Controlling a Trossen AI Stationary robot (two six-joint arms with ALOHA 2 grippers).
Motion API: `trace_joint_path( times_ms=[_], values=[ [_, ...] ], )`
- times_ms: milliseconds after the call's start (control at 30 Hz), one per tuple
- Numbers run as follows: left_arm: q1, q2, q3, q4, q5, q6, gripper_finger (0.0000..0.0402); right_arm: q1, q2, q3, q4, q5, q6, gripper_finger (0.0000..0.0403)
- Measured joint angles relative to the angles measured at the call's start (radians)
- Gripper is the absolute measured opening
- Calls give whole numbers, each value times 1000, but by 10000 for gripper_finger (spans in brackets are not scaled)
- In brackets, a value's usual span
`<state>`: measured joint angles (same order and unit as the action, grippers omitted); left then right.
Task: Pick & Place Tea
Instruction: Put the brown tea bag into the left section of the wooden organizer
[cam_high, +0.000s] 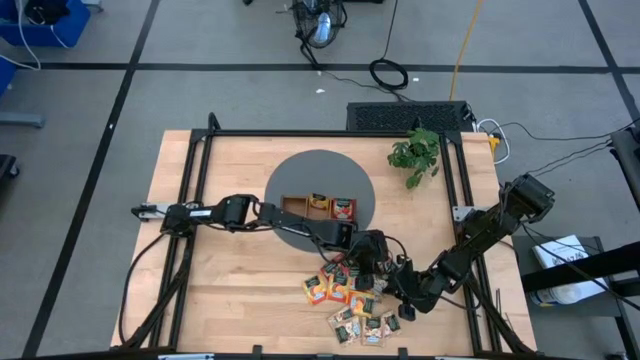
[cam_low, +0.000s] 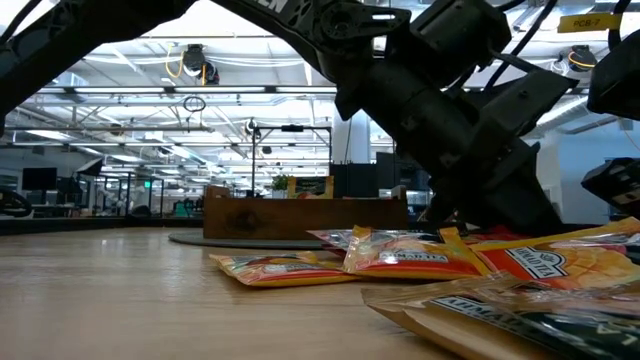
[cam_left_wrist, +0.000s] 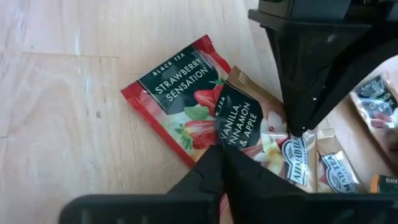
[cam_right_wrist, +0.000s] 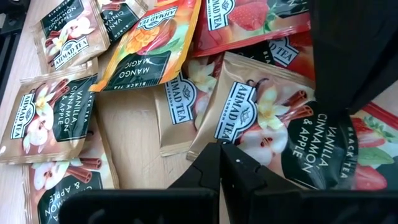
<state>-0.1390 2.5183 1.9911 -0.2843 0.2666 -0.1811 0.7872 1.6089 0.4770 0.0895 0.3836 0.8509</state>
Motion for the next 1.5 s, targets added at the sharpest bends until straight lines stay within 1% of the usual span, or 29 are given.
trace_joint_path(
  times_ms=[233,333,400,500,567,700,833,900,1000,1133,1200,1300,1433,1500],
  values=[
    [-1,-21,21,-33,-7,59,4,0,-2,0,0,4,-3,0],
    [-2,-58,26,-41,-31,89,3,0,-22,0,-1,8,-18,3],
    [-5,-84,27,-74,-65,106,3,2,-55,0,0,13,-38,14],
    [-8,-112,26,-101,-125,137,2,2,-136,-5,-5,40,-95,41],
    [-10,-131,26,-105,-166,160,2,6,-193,-7,-28,43,-130,64],
    [-16,-163,31,-138,-237,197,2,14,-324,-2,1,73,-203,116],
    [-23,-170,28,-196,-274,242,1,14,-436,-4,11,85,-241,163],
    [-27,-191,27,-218,-287,275,1,14,-484,-4,35,86,-272,182],
    [-34,-243,28,-298,-349,286,1,14,-545,-3,82,88,-345,201],
    [-49,-312,28,-401,-440,311,1,14,-611,-1,82,119,-439,210],
    [-59,-353,28,-429,-486,325,1,13,-643,-1,85,141,-496,210],
    [-71,-420,28,-471,-545,338,1,13,-685,-1,96,144,-580,205],
    [-66,-511,27,-540,-562,342,1,13,-713,-1,105,144,-629,202],
    [-57,-559,21,-535,-565,351,0,13,-712,-1,105,144,-632,202]
  ],
)
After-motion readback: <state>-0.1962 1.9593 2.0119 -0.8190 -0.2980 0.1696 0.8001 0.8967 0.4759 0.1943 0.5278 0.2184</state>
